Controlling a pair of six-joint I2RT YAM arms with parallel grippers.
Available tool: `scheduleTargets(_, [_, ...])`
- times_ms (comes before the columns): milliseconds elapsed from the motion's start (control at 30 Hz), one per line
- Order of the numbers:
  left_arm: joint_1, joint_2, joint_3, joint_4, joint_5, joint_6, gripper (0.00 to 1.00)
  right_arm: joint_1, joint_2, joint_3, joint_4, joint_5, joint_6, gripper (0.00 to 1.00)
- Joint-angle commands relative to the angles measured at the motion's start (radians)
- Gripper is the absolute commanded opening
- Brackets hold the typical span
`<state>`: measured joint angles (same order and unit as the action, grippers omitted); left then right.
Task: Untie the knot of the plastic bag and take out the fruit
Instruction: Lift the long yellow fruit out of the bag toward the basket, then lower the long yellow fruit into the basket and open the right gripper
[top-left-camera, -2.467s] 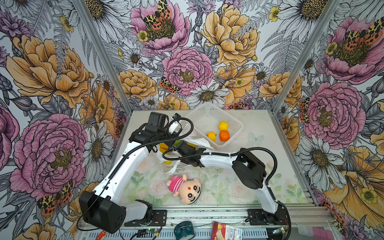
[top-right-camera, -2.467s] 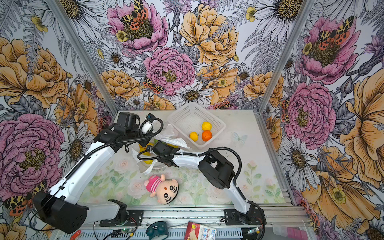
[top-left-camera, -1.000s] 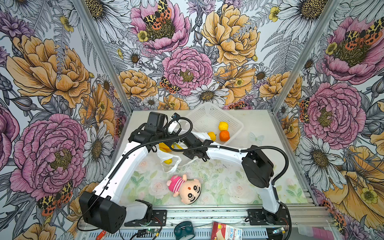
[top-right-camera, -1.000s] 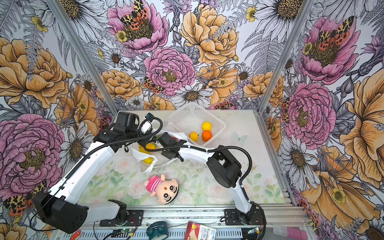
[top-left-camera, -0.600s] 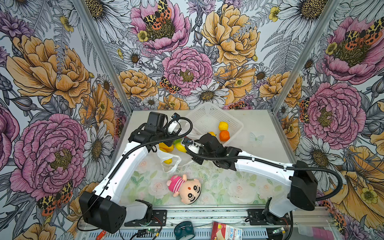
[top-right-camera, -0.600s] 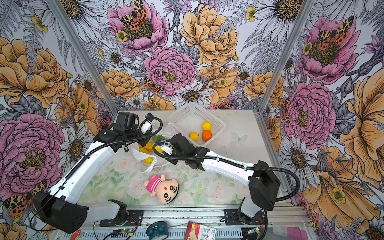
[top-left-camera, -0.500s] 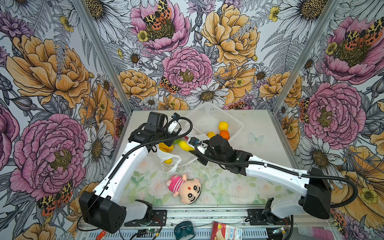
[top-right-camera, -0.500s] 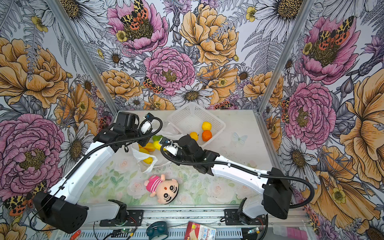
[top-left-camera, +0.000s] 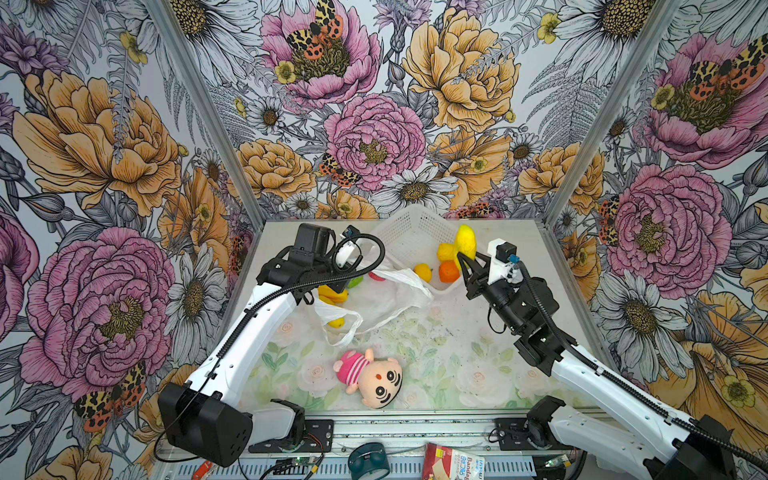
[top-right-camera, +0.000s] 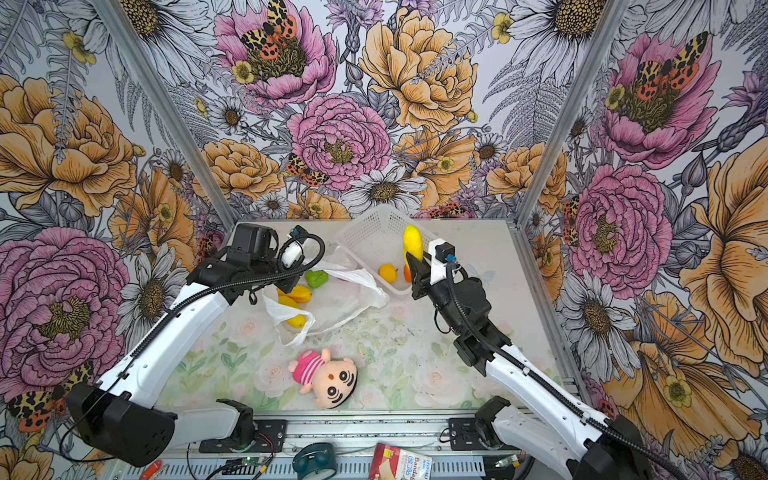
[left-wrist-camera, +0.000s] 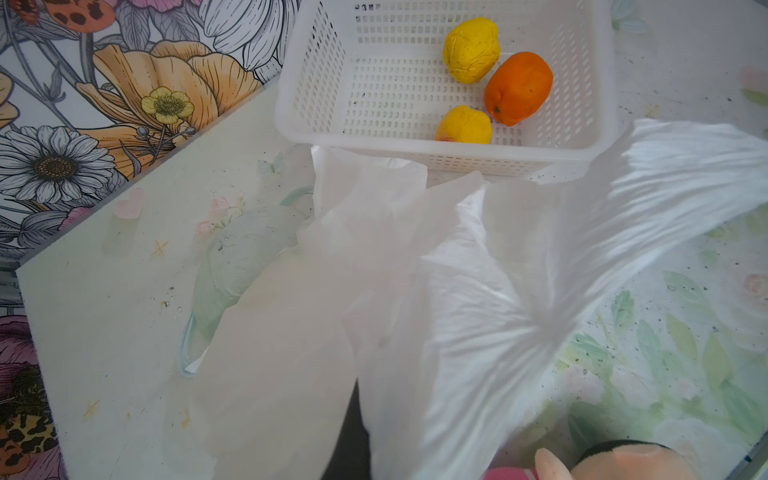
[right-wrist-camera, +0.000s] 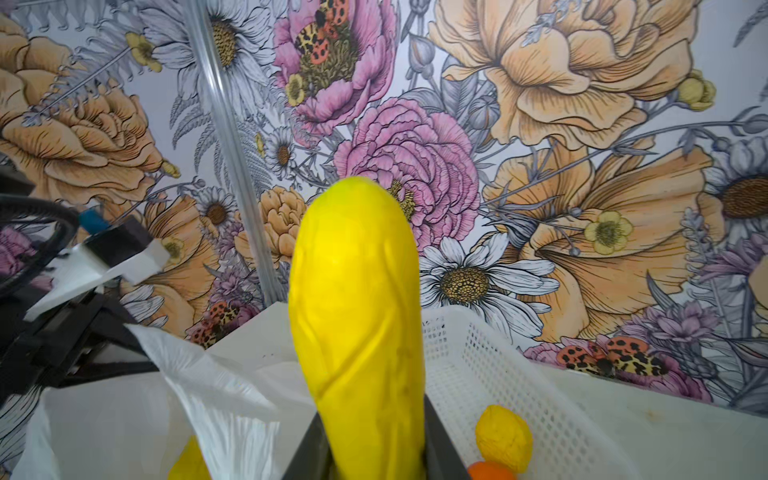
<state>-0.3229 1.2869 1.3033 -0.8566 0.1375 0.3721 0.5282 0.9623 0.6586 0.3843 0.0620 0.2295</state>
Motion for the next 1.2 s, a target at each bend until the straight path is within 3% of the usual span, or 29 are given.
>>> scheduleTargets(0, [0.011, -0.014, 0.008, 0.019, 0.026, -0.008, 0.0, -0.116, 0.061, 0.029, 0.001, -0.006, 0.211, 0.03])
scheduleTargets(200, [0.012, -0.014, 0.009, 0.019, 0.025, -0.009, 0.0, -0.27, 0.317, 0.212, -0.169, -0.165, 0.345, 0.0])
scheduleTargets(433, [0.011, -0.011, 0.008, 0.02, 0.022, -0.007, 0.0, -0.283, 0.605, 0.439, -0.347, -0.282, 0.318, 0.0])
scheduleTargets(767, [0.015, -0.011, 0.007, 0.018, 0.025, -0.009, 0.0, -0.283, 0.786, 0.571, -0.42, -0.369, 0.312, 0.0])
scheduleTargets(1167, [0.015, -0.009, 0.006, 0.019, 0.026, -0.009, 0.0, -0.283, 0.924, 0.671, -0.482, -0.373, 0.307, 0.02])
